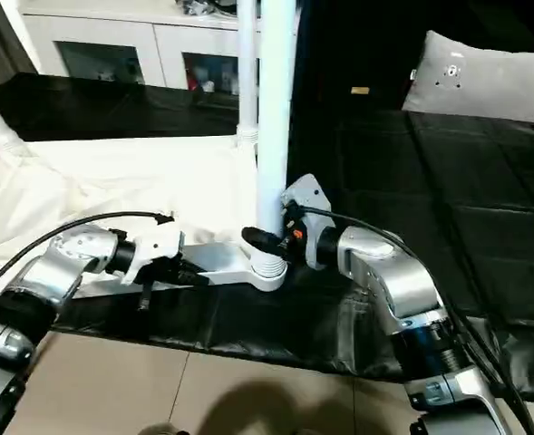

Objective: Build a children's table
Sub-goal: Insert table leg to table base

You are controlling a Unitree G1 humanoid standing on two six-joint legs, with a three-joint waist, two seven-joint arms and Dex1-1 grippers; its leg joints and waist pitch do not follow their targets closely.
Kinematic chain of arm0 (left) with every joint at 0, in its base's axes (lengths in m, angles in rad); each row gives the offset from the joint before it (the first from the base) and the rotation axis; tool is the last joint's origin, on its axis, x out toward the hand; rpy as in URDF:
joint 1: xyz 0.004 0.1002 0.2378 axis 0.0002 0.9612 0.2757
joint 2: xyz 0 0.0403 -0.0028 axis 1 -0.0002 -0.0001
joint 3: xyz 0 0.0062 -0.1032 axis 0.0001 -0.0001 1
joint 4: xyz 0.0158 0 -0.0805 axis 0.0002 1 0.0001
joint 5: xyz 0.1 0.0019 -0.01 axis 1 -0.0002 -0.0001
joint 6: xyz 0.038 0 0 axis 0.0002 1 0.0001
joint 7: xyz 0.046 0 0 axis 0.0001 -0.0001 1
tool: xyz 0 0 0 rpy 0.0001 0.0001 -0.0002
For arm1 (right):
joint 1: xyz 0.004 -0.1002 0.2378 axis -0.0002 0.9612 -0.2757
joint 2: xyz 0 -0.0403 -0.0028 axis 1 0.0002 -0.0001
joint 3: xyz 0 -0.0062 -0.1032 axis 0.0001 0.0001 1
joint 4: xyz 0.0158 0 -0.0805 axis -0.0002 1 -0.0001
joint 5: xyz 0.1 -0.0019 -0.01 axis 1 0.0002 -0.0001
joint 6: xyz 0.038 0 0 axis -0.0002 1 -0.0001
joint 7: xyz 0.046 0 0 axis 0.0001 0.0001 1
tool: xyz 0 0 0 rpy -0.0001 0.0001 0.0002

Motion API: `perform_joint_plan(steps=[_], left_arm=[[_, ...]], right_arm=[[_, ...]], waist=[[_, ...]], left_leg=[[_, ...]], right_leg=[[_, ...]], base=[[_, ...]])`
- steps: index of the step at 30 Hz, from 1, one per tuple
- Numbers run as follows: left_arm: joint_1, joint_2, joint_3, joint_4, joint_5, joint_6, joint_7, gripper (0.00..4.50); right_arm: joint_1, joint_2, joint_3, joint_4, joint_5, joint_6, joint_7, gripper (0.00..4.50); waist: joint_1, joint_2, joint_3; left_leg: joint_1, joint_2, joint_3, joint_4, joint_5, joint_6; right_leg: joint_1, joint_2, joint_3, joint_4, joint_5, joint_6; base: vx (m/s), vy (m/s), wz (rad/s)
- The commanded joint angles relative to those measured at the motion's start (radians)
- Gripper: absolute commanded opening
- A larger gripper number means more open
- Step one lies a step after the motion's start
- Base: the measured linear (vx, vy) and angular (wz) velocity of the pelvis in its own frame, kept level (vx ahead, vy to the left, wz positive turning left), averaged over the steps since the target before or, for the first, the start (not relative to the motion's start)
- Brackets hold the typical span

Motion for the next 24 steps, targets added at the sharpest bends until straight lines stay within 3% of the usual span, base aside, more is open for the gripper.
perform_joint_plan(steps=[1, 10, 11, 13, 14, 17, 18, 24], left_arm=[[0.014, -0.016, -0.041, -0.045, -0.003, -0.005, -0.077, 0.0], [0.016, -0.018, -0.02, -0.051, 0.006, 0.011, -0.004, 0.0], [0.015, -0.021, -0.015, -0.049, 0.005, 0.013, 0.004, 0.0], [0.014, -0.025, -0.011, -0.049, 0.003, 0.019, 0.011, 0.0], [0.012, -0.028, -0.008, -0.046, 0.004, 0.016, 0.017, 0.0], [0.007, -0.034, -0.001, -0.037, 0.006, 0.011, 0.032, 0.0], [0.005, -0.035, 0.001, -0.034, 0.006, 0.011, 0.035, 0.0], [-0.013, -0.047, 0.01, 0.0, 0.012, -0.006, 0.065, 0.0]], right_arm=[[0.001, 0.002, 0.013, 0.039, -0.008, 0.024, -0.003, 1.88], [0.072, 0.042, -0.112, 0.098, 0.083, 0.004, 0.001, 1.88], [0.085, 0.044, -0.124, 0.1, 0.095, -0.001, 0.004, 1.88], [0.104, 0.048, -0.137, 0.105, 0.104, -0.013, 0.007, 1.88], [0.117, 0.051, -0.144, 0.109, 0.109, -0.021, 0.008, 1.88], [0.143, 0.059, -0.157, 0.114, 0.111, -0.05, 0.007, 1.88], [0.152, 0.063, -0.162, 0.115, 0.11, -0.063, 0.006, 1.88], [0.204, 0.088, -0.193, 0.107, 0.113, -0.156, -0.01, 1.88]], waist=[[-0.002, -0.001, -0.068], [0.0, -0.001, -0.069], [0.002, 0.005, -0.07], [0.002, 0.001, -0.069], [0.003, 0.007, -0.069], [0.002, 0.004, -0.067], [0.002, 0.01, -0.065], [0.003, 0.015, -0.067]], left_leg=[[0.002, 0.014, 0.004, -0.07, -0.202, -0.005], [0.004, 0.015, 0.003, -0.071, -0.219, -0.007], [0.004, 0.015, 0.003, -0.07, -0.215, -0.006], [0.003, 0.014, 0.003, -0.071, -0.221, -0.005], [0.004, 0.014, 0.002, -0.071, -0.225, -0.006], [0.005, 0.014, 0.003, -0.073, -0.24, -0.006], [0.006, 0.014, 0.003, -0.074, -0.258, -0.009], [0.004, 0.011, -0.001, -0.076, -0.275, -0.006]], right_leg=[[0.053, -0.051, 0.044, -0.068, -0.21, -0.198], [0.053, -0.052, 0.043, -0.071, -0.216, -0.201], [0.052, -0.052, 0.043, -0.069, -0.203, -0.206], [0.053, -0.052, 0.042, -0.07, -0.204, -0.207], [0.053, -0.052, 0.042, -0.07, -0.212, -0.206], [0.052, -0.052, 0.041, -0.075, -0.238, -0.202], [0.05, -0.053, 0.041, -0.08, -0.257, -0.197], [0.051, -0.052, 0.038, -0.082, -0.28, -0.186]], base=[[0.0, 0.0, 0.0], [0.0, 0.0, 0.0], [0.0, 0.0, 0.0], [0.0, 0.0, 0.0], [0.0, 0.0, 0.0], [0.0, 0.0, 0.0], [0.0, 0.0, 0.0], [0.0, 0.0, 0.0]])
